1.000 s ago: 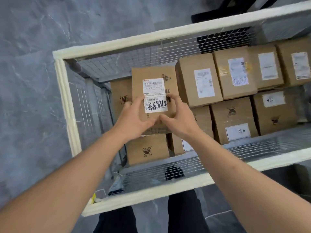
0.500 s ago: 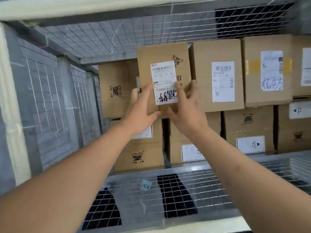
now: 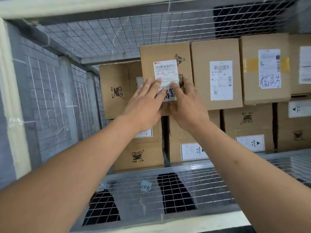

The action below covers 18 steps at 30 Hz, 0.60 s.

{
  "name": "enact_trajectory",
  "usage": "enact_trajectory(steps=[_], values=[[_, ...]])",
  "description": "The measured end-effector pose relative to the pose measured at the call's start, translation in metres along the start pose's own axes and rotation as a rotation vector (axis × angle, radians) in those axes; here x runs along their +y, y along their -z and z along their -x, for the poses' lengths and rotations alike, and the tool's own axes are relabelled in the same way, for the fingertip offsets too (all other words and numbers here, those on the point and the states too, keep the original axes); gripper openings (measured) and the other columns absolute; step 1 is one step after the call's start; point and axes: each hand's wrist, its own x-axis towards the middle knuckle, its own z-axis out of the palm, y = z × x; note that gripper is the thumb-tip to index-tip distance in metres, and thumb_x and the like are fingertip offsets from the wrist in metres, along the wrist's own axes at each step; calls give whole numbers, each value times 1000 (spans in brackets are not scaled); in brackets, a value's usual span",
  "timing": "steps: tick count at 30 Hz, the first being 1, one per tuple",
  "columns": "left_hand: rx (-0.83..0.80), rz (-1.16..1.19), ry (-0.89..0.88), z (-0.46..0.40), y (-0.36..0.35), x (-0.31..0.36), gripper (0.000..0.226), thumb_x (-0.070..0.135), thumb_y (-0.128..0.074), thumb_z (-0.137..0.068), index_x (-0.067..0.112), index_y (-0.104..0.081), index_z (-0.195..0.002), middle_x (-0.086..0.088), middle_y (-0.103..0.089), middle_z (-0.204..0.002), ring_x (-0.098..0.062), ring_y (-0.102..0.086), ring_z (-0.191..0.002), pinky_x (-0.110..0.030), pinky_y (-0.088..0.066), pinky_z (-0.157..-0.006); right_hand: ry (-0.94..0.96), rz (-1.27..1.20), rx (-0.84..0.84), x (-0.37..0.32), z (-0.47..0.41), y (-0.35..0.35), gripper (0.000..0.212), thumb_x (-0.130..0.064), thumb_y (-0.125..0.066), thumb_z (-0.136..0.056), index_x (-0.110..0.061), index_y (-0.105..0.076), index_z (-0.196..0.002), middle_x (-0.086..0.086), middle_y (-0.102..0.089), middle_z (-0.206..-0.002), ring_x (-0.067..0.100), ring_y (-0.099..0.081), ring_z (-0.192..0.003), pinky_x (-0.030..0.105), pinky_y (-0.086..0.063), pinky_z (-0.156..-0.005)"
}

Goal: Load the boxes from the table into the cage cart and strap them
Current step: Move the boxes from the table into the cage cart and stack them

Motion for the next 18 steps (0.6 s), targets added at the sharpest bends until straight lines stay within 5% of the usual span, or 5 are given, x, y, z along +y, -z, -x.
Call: enact_trajectory(steps=[4,8,18], values=[[-67,-7,-3,8,33,3,69,30,-54,-104,20,-21,-164,-12,-7,-173,-33,-5,-160,-48,-15,-129,14,-24,-27,-13,14,24,56,-19,-54,-97,-16,-43,-152,12,-35,-160,35,-44,-137,44,-46,-101],[-27,-28,-33,38,73,10,48,32,-54,-102,14,-47,-146,-10,-43,-149,-30,-37,-141,-46,-39,-115,43,-27,20,-33,49,56,46,-26,-54,-99,-13,-53,-143,9,-49,-149,33,-55,-124,45,-52,-92],[99,-203,-193,162,187,37,49,50,-47,-101,21,-54,-140,-2,-51,-144,-28,-47,-134,-49,-29,-121,-25,-151,191,-111,179,158,53,-44,-54,-101,-22,-53,-149,0,-48,-156,22,-51,-136,40,-47,-106]])
